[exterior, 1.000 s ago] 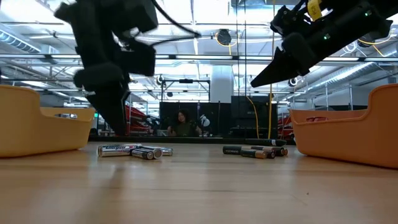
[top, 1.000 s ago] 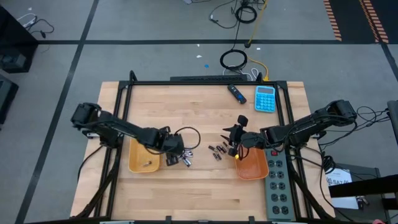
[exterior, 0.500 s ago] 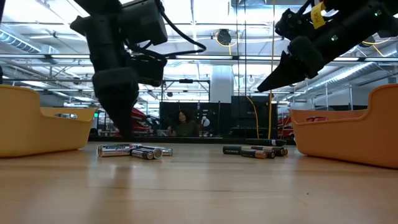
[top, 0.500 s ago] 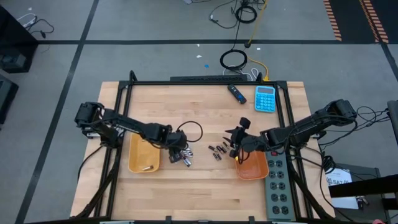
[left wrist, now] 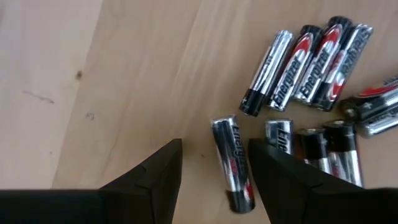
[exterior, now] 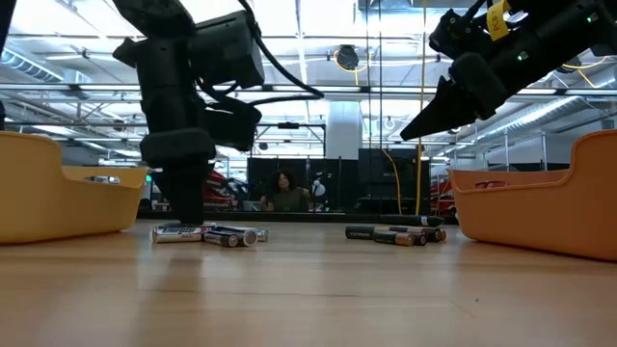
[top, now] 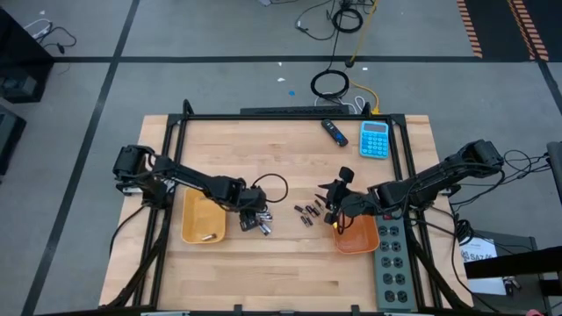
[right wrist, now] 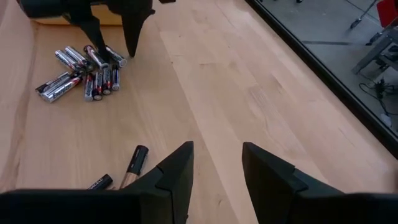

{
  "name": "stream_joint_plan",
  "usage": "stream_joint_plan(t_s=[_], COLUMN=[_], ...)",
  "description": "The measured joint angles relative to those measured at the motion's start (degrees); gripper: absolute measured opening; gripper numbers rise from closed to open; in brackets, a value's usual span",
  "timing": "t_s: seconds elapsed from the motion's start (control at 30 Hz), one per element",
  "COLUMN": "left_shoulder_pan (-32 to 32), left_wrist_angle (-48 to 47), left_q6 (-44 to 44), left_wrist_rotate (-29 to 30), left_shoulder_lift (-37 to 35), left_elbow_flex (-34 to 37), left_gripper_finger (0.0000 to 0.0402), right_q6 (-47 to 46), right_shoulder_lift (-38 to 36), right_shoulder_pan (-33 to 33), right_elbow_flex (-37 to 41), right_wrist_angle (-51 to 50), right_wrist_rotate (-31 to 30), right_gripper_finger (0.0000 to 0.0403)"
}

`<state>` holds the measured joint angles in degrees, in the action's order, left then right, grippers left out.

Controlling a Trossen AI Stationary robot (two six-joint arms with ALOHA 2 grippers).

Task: Sort batteries
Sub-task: Put the white battery into the yellow bin

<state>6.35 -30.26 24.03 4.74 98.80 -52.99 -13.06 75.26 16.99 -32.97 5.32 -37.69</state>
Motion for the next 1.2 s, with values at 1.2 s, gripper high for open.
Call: stream_joint_plan(t_s=[1.2], left_shoulder_pan=[-0.87], left_wrist_angle=[-20.52], left_q6=[-4.38], left_wrist_rotate=[-15.65], left_shoulder_lift=[-9.85], left_elbow_flex=[-8.22], left_gripper_finger=[0.0045], right_q6=[0.24], right_shoulder_lift=[0.00], right_shoulder_pan=[0.00], right_elbow_flex=[0.00], right_wrist_angle=[-0.09], right_wrist_rotate=[-0.16], right_gripper_finger=[0.0130])
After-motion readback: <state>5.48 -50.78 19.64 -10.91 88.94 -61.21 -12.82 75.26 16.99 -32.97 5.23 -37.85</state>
